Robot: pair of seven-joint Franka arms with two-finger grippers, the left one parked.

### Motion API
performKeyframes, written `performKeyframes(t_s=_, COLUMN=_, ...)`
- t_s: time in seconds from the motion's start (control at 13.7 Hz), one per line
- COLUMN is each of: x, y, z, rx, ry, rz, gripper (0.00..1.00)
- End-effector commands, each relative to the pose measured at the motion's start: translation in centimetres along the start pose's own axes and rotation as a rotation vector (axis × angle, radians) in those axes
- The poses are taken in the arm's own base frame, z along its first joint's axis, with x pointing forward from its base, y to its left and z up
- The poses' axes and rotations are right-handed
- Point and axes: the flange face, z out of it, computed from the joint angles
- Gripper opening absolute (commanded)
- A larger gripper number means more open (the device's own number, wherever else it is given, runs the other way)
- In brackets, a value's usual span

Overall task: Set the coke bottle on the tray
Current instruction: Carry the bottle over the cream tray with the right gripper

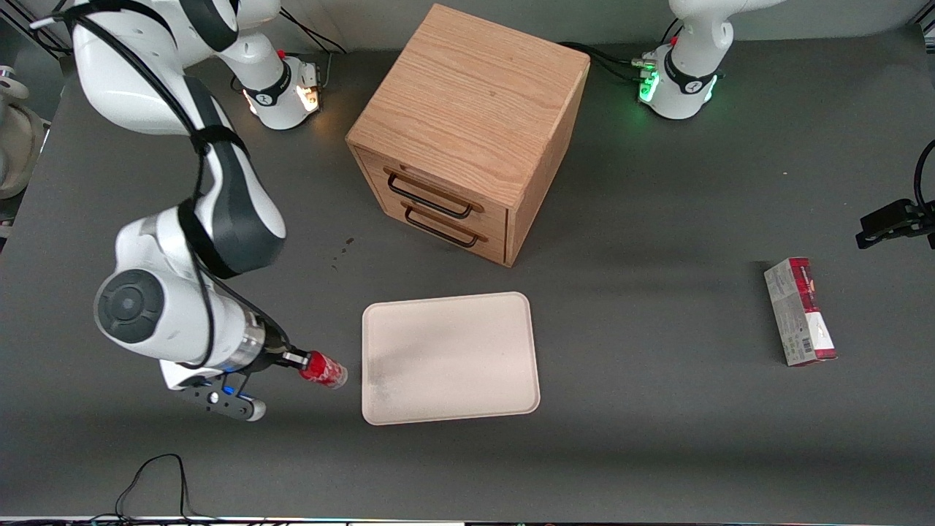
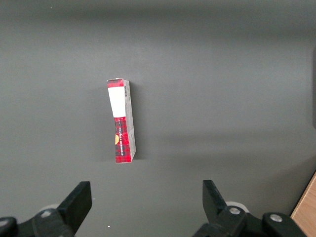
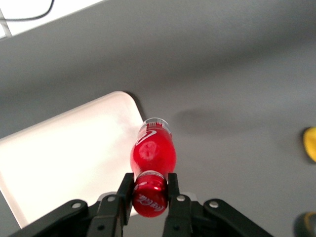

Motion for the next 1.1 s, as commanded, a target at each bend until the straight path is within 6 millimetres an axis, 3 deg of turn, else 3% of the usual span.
performKeyframes(t_s=0.0, x=-0.3, y=-2.7, z=0.8, rx=0.007, ry=0.065, rz=0.021, gripper=0.00)
performKeyframes(t_s=0.29, x=-1.0, y=-4.8, z=3.5, rx=0.004, ry=0.094, rz=0.068, gripper=0.00)
performKeyframes(t_s=1.02, x=-1.8, y=-6.6, z=6.4, rx=0.021, ry=0.103, rz=0.070, gripper=0.00)
